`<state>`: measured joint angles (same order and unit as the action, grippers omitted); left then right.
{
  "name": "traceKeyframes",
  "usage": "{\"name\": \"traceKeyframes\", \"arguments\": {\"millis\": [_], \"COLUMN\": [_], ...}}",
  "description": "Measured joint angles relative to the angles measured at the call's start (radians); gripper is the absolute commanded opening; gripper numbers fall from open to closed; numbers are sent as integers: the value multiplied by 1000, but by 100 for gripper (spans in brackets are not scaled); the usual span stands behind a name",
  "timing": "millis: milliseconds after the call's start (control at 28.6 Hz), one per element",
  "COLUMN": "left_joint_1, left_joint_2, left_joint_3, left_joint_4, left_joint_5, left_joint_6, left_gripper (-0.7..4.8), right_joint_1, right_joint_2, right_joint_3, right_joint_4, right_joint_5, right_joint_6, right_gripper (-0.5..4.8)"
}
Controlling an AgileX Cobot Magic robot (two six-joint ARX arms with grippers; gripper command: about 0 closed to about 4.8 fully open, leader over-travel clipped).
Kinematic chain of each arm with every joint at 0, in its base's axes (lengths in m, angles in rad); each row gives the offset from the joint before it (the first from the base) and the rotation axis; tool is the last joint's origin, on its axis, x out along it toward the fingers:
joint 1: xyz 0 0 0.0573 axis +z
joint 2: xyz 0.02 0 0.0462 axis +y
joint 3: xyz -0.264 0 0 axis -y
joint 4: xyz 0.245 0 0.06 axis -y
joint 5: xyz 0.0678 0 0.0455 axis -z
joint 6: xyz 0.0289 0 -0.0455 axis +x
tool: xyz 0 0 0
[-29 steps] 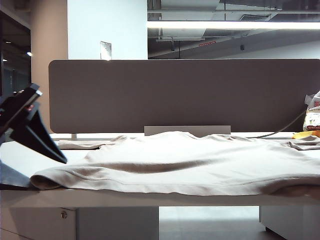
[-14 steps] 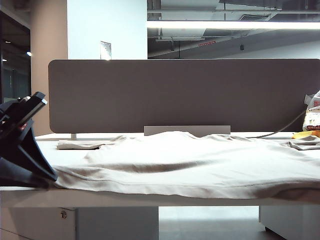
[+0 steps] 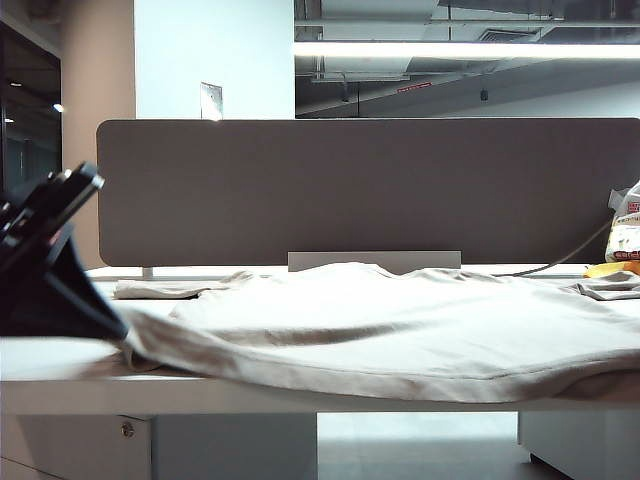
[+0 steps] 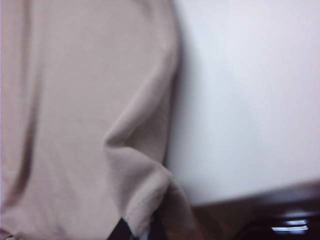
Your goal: Fold the bottom side of the T-shirt horizontally towards the center, about one-third of the way, then fold the sleeve back towards the center, creating a straight line along the edge of the T-shirt, and finally fold the bottom of the T-shirt up towards the top, creating a neat rectangle.
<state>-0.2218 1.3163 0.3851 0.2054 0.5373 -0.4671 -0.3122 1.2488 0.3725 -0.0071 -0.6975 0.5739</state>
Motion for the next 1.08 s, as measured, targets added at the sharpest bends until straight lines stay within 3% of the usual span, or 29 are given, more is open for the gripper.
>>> {"name": "traceKeyframes", "arguments": {"millis": [280,559,1084], "left_joint_1": [0,0,2], "left_joint_2": [0,9,238], "left_joint_3": [124,230,500], "left_joint_4": [-43,-69,-128], "left_joint_5": [21,-12,-54], "left_joint_6": [9,27,127], "left_gripper": [-6,-6,-6], "right_joint_1": [0,0,1], "right_joint_2": [0,0,200], "right_joint_3": [88,194,377], "right_joint_4": [2,17,29], "right_joint_5": [-55,-36,-33], "right_joint_6": [24,58,84], "right_gripper": [-5,-5,-5]}}
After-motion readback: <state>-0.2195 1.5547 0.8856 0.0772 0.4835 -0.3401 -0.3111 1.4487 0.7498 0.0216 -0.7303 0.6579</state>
